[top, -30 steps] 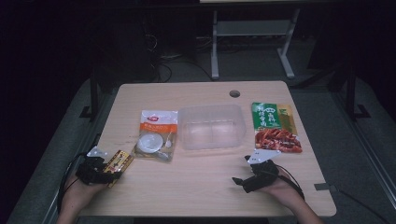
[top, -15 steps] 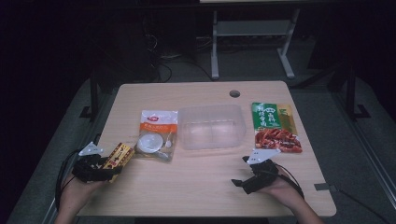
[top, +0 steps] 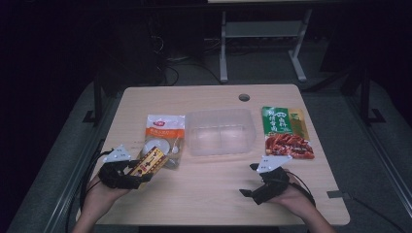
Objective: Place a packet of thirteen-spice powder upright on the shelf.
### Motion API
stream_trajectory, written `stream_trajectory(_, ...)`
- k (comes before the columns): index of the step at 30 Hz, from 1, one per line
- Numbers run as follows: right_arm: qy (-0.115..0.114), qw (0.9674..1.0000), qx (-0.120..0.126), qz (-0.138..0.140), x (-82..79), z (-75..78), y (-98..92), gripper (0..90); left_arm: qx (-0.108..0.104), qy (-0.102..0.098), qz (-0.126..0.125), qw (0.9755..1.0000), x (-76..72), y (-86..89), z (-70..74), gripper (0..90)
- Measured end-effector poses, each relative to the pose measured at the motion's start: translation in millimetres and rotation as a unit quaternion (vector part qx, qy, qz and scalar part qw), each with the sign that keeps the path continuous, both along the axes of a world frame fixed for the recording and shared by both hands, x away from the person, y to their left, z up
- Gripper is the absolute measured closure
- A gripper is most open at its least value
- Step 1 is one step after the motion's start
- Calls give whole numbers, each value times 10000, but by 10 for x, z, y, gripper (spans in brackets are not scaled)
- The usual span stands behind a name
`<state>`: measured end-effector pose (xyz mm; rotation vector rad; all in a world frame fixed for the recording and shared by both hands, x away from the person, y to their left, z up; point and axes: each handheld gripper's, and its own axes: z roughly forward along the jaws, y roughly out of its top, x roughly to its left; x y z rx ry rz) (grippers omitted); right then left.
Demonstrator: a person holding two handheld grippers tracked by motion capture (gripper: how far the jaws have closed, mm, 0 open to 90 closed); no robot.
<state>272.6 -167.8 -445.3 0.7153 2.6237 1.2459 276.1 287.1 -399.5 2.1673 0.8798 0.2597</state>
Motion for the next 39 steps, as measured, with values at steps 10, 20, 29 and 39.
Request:
stream_trajectory(10, 40, 10000, -14, 87, 37, 36, 9, 64, -139, -199, -731, 9970, 50, -292, 50, 317)
stream_trajectory(20, 14, 9992, 205, 343, 126, 106, 48, 68, -189, -228, -1354, 9903, 130, -542, 18, 317)
stream_trajectory(29, -39, 9958, 416, 818, 222, 248, 164, 108, -258, -306, -2064, 9776, 261, -835, 35, 318)
stream_trajectory(39, 0, 9881, 654, 1391, 267, 376, 285, 117, -105, -310, -2962, 9546, 347, -1179, 13, 318)
